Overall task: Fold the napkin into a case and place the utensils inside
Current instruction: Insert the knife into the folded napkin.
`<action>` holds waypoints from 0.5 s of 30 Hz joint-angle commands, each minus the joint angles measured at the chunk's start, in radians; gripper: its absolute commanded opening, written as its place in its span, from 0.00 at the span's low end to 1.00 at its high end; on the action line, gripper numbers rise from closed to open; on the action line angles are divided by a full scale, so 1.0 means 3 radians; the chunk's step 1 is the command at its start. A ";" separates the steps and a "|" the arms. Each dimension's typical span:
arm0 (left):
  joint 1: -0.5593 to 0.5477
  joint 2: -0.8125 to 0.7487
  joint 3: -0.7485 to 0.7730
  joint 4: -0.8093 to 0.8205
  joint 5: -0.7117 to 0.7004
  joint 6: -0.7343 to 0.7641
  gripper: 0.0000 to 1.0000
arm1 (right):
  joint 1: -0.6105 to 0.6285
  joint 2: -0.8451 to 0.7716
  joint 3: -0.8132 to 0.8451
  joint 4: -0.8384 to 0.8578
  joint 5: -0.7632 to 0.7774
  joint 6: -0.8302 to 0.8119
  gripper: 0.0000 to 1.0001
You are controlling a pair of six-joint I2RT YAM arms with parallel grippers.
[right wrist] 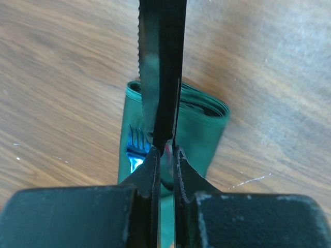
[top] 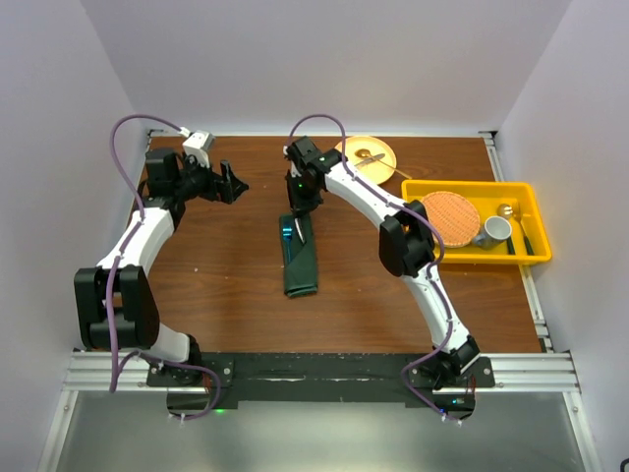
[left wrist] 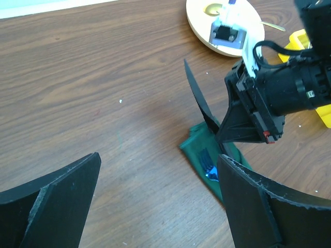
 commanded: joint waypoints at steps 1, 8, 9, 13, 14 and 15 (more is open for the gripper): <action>0.0044 -0.0133 -0.0059 0.0153 0.0001 -0.0012 1.00 | 0.0034 -0.0117 -0.0073 0.0029 0.0041 -0.0015 0.00; 0.0059 -0.0235 -0.0192 0.0199 -0.0005 -0.0043 1.00 | 0.0049 -0.0230 -0.0227 -0.0073 0.0005 0.0103 0.00; 0.0059 -0.0251 -0.0228 0.0204 -0.0005 -0.0048 1.00 | 0.0054 -0.0240 -0.0227 -0.0083 0.0005 0.0123 0.00; 0.0069 -0.0307 -0.0304 0.0224 -0.0005 -0.0063 1.00 | 0.0049 -0.0291 -0.0176 -0.0180 0.0051 0.0261 0.00; 0.0069 -0.0327 -0.0320 0.0234 -0.0005 -0.0063 1.00 | 0.0054 -0.0301 -0.0171 -0.0206 0.0051 0.0277 0.00; 0.0074 -0.0338 -0.0345 0.0239 -0.0005 -0.0068 1.00 | 0.0055 -0.0316 -0.0171 -0.0236 0.0056 0.0297 0.00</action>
